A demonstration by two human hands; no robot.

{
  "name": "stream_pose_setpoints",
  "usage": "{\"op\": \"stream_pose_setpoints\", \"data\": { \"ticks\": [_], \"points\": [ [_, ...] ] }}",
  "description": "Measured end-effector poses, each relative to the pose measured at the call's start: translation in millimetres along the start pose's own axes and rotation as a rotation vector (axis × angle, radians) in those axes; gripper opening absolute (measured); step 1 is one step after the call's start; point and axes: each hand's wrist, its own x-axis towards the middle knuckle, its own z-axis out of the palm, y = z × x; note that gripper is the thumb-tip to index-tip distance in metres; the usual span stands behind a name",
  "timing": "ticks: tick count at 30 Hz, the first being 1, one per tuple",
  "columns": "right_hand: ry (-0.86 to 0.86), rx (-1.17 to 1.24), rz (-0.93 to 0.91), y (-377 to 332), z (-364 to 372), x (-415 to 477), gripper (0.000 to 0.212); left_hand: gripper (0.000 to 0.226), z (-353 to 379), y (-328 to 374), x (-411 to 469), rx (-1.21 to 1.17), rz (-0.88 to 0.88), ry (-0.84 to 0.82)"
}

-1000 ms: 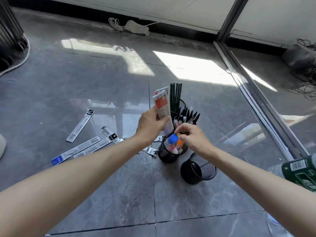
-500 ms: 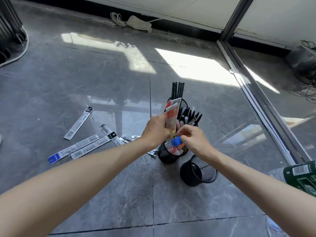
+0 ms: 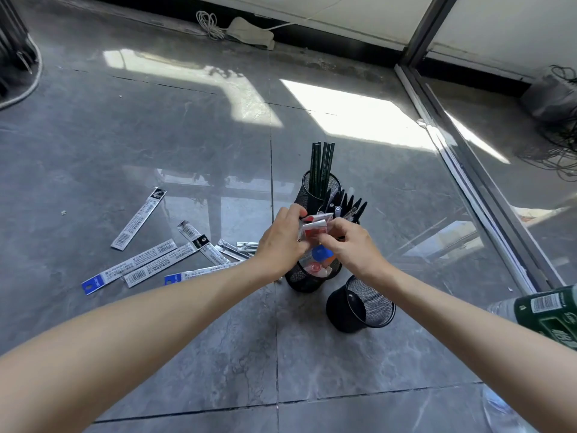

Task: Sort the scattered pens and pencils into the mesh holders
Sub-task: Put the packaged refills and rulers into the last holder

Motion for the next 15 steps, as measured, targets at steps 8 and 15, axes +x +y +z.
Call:
{"op": "stream_pose_setpoints", "data": {
  "ticks": [8, 15],
  "points": [
    [0.211, -0.046, -0.147, 4, 5, 1, 0.027, 0.008, -5, 0, 2, -0.034, 0.093, -0.045],
    [0.38, -0.212, -0.447, -23, 24, -1, 0.053, 0.036, -27, -15, 1, 0.004, 0.04, -0.056]
  ]
}}
